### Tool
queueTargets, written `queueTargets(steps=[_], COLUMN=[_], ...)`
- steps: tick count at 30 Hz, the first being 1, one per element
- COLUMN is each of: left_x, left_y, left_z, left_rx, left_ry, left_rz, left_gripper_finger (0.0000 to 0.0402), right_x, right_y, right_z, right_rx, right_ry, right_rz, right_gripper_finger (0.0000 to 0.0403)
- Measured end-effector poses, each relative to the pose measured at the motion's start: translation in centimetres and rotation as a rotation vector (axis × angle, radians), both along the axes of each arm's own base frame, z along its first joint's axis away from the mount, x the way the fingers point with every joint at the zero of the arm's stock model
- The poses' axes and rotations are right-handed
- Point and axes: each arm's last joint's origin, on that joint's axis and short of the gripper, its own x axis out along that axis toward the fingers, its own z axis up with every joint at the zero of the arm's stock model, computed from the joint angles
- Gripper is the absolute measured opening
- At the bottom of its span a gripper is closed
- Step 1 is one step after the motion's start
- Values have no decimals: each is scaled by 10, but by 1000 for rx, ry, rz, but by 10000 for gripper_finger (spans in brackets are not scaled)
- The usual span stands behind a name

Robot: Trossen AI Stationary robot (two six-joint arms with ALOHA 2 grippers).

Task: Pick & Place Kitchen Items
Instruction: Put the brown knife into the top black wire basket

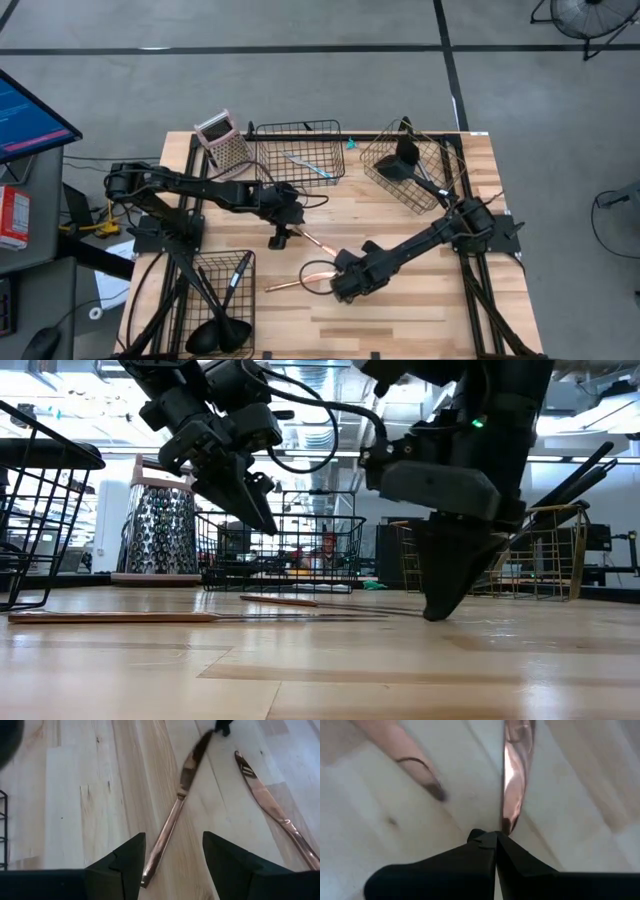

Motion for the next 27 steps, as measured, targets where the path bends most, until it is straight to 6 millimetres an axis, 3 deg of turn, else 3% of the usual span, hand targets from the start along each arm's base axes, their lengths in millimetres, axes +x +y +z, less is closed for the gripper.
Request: queueTargets(steps=[7,14,19,24,27], left_x=[1,5,5,3,-6], left_y=[0,-2,12,29,29], left_z=[1,5,6,-7,-22], left_rx=[13,-9,16,-8,-12], left_ry=[-11,-102,-129,-129,-115], left_rz=[-24,-159,-165,-124,-116], left_gripper_finger=[184,184,203,238,252], right_x=[-4,-15,-28,-34,-35], right_y=[-2,5,10,16,18], right_z=[9,52,79,87,86], right_rx=[-17,-39,-62,-50,-38], right_ry=[3,-137,-238,-270,-276], right_rz=[8,19,-29,-44,-67], right_gripper_finger=[0,0,0,0,0])
